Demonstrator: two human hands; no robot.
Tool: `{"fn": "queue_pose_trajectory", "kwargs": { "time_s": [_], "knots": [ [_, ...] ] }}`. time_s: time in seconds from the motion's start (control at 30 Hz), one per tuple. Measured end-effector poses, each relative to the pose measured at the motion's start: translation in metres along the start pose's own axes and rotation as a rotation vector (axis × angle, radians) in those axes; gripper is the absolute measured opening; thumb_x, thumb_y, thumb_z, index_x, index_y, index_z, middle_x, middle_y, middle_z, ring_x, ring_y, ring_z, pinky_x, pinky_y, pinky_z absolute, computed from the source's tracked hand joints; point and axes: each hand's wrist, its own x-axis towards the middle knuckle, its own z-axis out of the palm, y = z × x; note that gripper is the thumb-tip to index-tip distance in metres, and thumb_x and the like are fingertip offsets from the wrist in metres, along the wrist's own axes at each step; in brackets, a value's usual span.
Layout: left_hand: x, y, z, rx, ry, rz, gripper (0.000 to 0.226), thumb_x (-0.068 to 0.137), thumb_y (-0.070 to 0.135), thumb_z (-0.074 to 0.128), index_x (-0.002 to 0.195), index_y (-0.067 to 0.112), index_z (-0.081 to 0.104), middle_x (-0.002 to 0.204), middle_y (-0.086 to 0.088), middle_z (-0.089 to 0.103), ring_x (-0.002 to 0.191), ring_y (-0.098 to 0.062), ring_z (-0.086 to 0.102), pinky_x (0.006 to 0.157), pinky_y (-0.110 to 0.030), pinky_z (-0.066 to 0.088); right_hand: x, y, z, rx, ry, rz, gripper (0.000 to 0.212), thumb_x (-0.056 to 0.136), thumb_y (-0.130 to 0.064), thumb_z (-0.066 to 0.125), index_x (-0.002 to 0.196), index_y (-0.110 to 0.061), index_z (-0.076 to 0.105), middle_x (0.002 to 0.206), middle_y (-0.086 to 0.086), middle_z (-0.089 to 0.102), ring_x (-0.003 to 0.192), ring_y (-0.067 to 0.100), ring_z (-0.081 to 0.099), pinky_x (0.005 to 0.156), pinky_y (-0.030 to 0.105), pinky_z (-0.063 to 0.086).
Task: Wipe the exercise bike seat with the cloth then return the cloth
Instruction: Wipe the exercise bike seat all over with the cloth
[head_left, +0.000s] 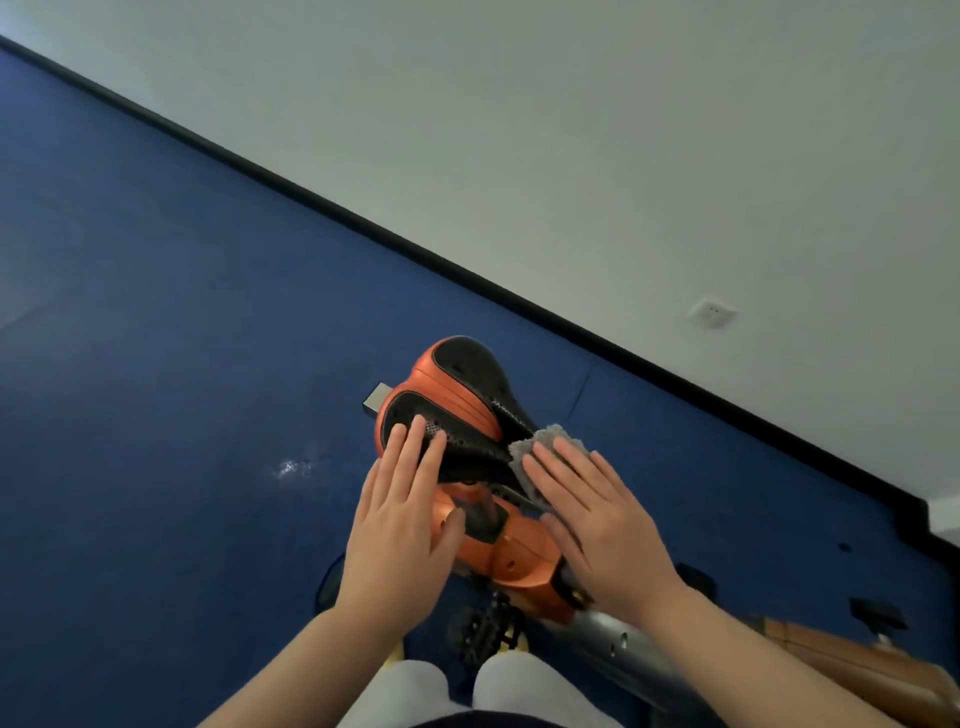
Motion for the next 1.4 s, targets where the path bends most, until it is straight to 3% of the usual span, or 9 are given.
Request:
{"fn": "queue_pose_trajectory", "kwargs": {
  "time_s": [0.13, 0.27, 0.43, 0.63, 0.73, 0.87, 1.03, 1.2, 1.4],
  "knots": [
    [-0.001, 0.001, 0.005, -0.023, 0.028, -0.026, 0.07, 0.092, 0.038, 0.048, 0.148, 0.034, 0.005, 0.155, 0.018, -0.01, 0.142, -0.005, -0.015, 0.115, -0.035, 0.003, -0.02, 0.013, 0.0, 0.0, -0.004, -0.008, 0.052, 0.104, -0.038, 0.026, 0.153, -0.028, 0.015, 0.161, -0.009, 0.015, 0.149, 0.014, 0.012, 0.117, 0.039, 0.017],
    [0.001, 0.005, 0.011, -0.091, 0.063, -0.061, 0.072, 0.09, 0.028, 0.054, 0.148, 0.032, 0.011, 0.157, 0.015, -0.001, 0.144, -0.007, -0.01, 0.116, -0.04, 0.012, 0.02, -0.025, 0.006, -0.057, 0.009, 0.097, 0.057, 0.101, -0.042, 0.029, 0.153, -0.022, 0.018, 0.159, -0.003, 0.022, 0.149, 0.016, 0.012, 0.119, 0.042, 0.014],
    [-0.001, 0.003, 0.01, -0.119, 0.079, -0.063, 0.067, 0.091, 0.027, 0.052, 0.146, 0.036, 0.015, 0.157, 0.016, 0.004, 0.144, -0.005, -0.007, 0.116, -0.043, 0.014, 0.015, -0.012, 0.004, -0.138, -0.083, -0.022, 0.062, 0.1, -0.052, 0.024, 0.154, -0.025, 0.01, 0.161, -0.007, 0.015, 0.149, 0.012, 0.004, 0.12, 0.036, 0.001],
    [-0.001, 0.0, 0.005, -0.143, 0.11, -0.07, 0.063, 0.091, 0.025, 0.053, 0.145, 0.036, 0.021, 0.155, 0.015, 0.013, 0.143, -0.002, 0.0, 0.115, -0.042, 0.018, 0.029, -0.033, 0.01, -0.107, -0.022, 0.049, 0.059, 0.099, -0.033, 0.032, 0.154, -0.022, 0.014, 0.161, -0.004, 0.018, 0.149, 0.015, 0.011, 0.12, 0.041, 0.011],
    [-0.001, 0.0, 0.003, -0.18, 0.146, -0.112, 0.063, 0.09, 0.024, 0.055, 0.145, 0.032, 0.025, 0.155, 0.013, 0.016, 0.144, -0.004, 0.004, 0.115, -0.043, 0.021, 0.054, -0.047, 0.011, -0.109, -0.035, -0.024, 0.059, 0.099, -0.032, 0.029, 0.154, -0.02, 0.013, 0.161, -0.002, 0.018, 0.148, 0.016, 0.014, 0.121, 0.04, 0.012],
    [-0.003, -0.007, -0.004, -0.245, 0.172, -0.131, 0.06, 0.09, 0.028, 0.051, 0.145, 0.028, 0.027, 0.156, 0.012, 0.017, 0.143, -0.004, 0.009, 0.115, -0.035, 0.019, 0.028, -0.021, 0.01, -0.182, -0.088, -0.138, 0.067, 0.091, -0.022, 0.036, 0.154, -0.021, 0.013, 0.162, -0.004, 0.013, 0.149, 0.016, 0.01, 0.12, 0.039, 0.008],
    [-0.005, -0.013, -0.007, -0.367, 0.204, -0.231, 0.064, 0.088, 0.015, 0.057, 0.144, 0.031, 0.029, 0.153, 0.015, 0.026, 0.14, -0.005, 0.022, 0.112, -0.045, 0.03, 0.049, -0.048, 0.012, -0.129, -0.034, -0.015, 0.064, 0.095, -0.029, 0.036, 0.154, -0.018, 0.015, 0.161, 0.0, 0.019, 0.148, 0.019, 0.018, 0.12, 0.043, 0.015],
    [-0.003, -0.01, -0.009, -0.405, 0.229, -0.238, 0.064, 0.087, 0.013, 0.058, 0.143, 0.031, 0.031, 0.149, 0.018, 0.029, 0.138, 0.001, 0.023, 0.114, -0.037, 0.028, 0.076, -0.068, 0.014, -0.101, -0.052, -0.035, 0.062, 0.099, -0.033, 0.034, 0.154, -0.019, 0.009, 0.162, 0.0, 0.012, 0.149, 0.018, 0.009, 0.12, 0.04, 0.012],
    [0.001, -0.014, -0.014, -0.385, 0.211, -0.27, 0.067, 0.087, 0.017, 0.059, 0.143, 0.038, 0.027, 0.149, 0.019, 0.03, 0.138, 0.0, 0.024, 0.113, -0.041, 0.029, 0.064, -0.062, 0.012, -0.082, -0.066, -0.019, 0.058, 0.1, -0.038, 0.026, 0.154, -0.022, 0.012, 0.161, -0.004, 0.014, 0.149, 0.017, 0.011, 0.12, 0.042, 0.015]
  ]
}}
